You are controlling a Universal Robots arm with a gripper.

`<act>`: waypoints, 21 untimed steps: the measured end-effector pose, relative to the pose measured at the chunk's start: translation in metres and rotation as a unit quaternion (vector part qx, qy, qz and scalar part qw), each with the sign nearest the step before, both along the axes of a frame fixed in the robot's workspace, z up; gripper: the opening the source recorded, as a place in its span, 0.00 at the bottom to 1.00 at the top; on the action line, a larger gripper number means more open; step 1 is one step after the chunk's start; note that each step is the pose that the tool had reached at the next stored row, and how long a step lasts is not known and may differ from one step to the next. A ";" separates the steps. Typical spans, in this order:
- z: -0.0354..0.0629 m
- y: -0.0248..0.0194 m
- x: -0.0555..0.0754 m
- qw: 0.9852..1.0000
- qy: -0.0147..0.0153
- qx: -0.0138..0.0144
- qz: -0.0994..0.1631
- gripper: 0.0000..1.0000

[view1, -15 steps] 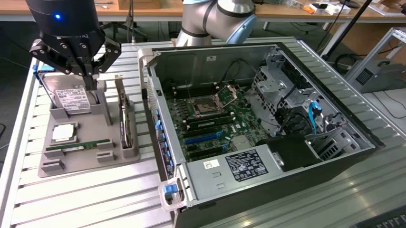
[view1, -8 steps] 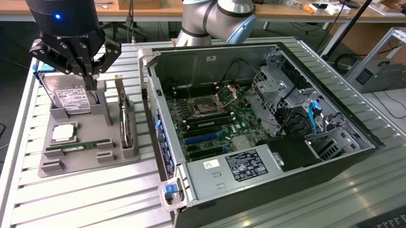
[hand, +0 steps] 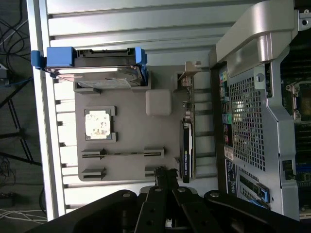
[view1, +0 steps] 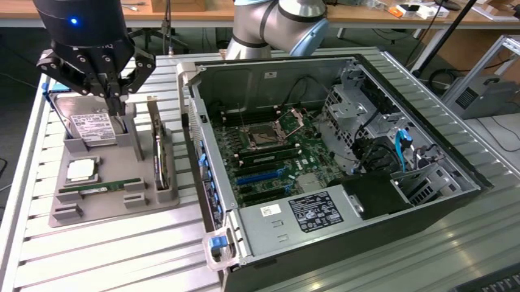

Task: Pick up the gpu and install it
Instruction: 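Pick up the gpu and move the gpu toward the slot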

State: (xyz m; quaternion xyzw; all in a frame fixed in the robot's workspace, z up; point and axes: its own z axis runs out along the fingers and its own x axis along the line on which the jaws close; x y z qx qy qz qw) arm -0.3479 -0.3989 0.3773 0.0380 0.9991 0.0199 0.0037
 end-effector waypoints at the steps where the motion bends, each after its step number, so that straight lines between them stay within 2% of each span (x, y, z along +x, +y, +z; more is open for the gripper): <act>1: 0.0000 0.0000 0.000 1.000 0.000 0.000 0.000 0.17; 3: 0.0000 0.0000 0.000 1.000 0.000 0.000 0.000 0.29; 4: 0.0000 0.0000 0.000 1.000 0.000 0.000 0.000 0.29; 5: 0.0000 0.0000 0.000 1.000 0.000 0.000 0.000 0.36; 21: -0.0056 0.0000 0.000 1.000 0.000 0.000 0.000 0.36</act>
